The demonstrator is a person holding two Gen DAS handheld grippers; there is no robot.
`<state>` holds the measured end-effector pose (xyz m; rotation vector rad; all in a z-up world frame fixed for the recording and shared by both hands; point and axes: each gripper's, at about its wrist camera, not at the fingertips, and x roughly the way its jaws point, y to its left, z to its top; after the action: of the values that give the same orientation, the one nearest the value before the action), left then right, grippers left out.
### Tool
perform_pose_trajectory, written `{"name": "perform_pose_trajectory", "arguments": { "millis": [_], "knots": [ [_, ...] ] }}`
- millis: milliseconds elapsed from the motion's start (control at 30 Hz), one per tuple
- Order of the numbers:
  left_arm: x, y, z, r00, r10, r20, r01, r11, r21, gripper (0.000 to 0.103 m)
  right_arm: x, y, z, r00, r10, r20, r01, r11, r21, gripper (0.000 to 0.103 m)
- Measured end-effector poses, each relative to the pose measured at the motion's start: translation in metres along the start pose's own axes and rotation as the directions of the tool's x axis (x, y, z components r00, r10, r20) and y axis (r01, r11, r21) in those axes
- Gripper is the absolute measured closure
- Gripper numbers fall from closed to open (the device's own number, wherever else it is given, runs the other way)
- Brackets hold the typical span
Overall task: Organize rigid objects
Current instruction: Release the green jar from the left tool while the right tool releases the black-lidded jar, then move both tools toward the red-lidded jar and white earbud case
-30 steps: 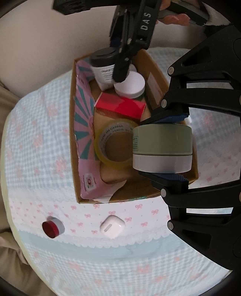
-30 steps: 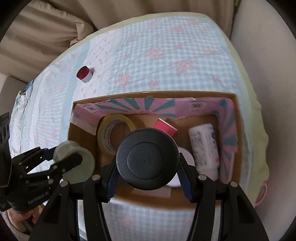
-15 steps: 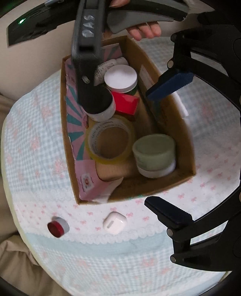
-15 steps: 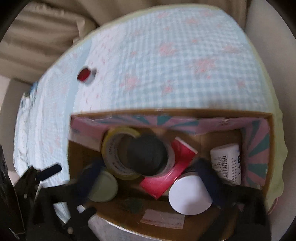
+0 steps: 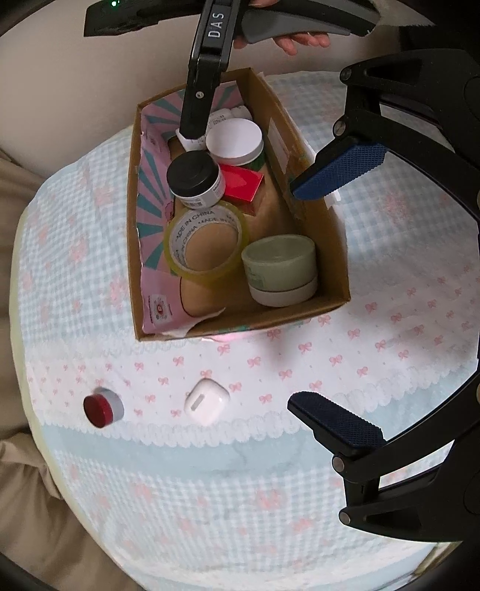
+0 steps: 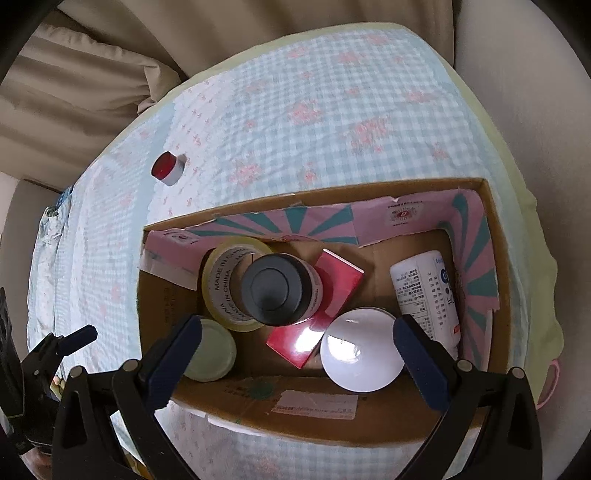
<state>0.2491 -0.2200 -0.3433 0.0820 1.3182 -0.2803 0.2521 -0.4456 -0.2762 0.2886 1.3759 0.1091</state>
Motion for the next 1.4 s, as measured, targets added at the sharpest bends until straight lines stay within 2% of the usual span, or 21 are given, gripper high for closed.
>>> {"name": "perform_pose_trajectory", "arguments": {
  "millis": [400,567,767,867,1033,1133,1300,1400],
  "knots": [
    [-0.053,0.035,-0.024,0.998,-0.012,0.058,0.017,0.996,-0.083,0.0,-0.041,0.029,-0.013,0.999,-0.041,0.029,0.043,0.997,-0.062,0.0],
    [-0.089,0.062,-0.032,0.994,-0.015,0.104,0.026,0.994,-0.102,0.0,-0.07,0.057,-0.028,0.994,-0.081,0.07,0.087,0.992,-0.09,0.0],
    [-0.129,0.11,-0.041,0.988,-0.021,0.154,0.039,0.992,-0.119,0.0,-0.101,0.104,-0.057,0.986,-0.106,0.127,0.113,0.993,-0.046,0.0],
    [-0.15,0.134,-0.043,0.983,-0.016,0.182,0.036,0.994,-0.105,0.0,-0.108,0.134,-0.071,0.982,-0.127,0.143,0.133,0.991,-0.032,0.0],
    [-0.177,0.176,-0.038,0.974,0.025,0.226,-0.013,0.998,-0.054,0.0,-0.111,0.185,-0.088,0.971,-0.165,0.175,0.168,0.986,-0.002,0.0],
    [-0.186,0.204,-0.031,0.971,0.007,0.239,-0.001,1.0,-0.027,0.0,-0.106,0.211,-0.095,0.969,-0.163,0.183,0.16,0.987,0.032,0.0],
    [-0.189,0.24,-0.011,0.968,-0.015,0.252,0.005,0.999,0.041,0.0,-0.087,0.252,-0.103,0.962,-0.205,0.182,0.19,0.977,0.098,0.0],
    [-0.179,0.255,0.005,0.972,-0.029,0.233,0.004,0.994,0.105,0.0,-0.073,0.273,-0.108,0.956,-0.225,0.189,0.202,0.97,0.137,0.0]
  ]
}}
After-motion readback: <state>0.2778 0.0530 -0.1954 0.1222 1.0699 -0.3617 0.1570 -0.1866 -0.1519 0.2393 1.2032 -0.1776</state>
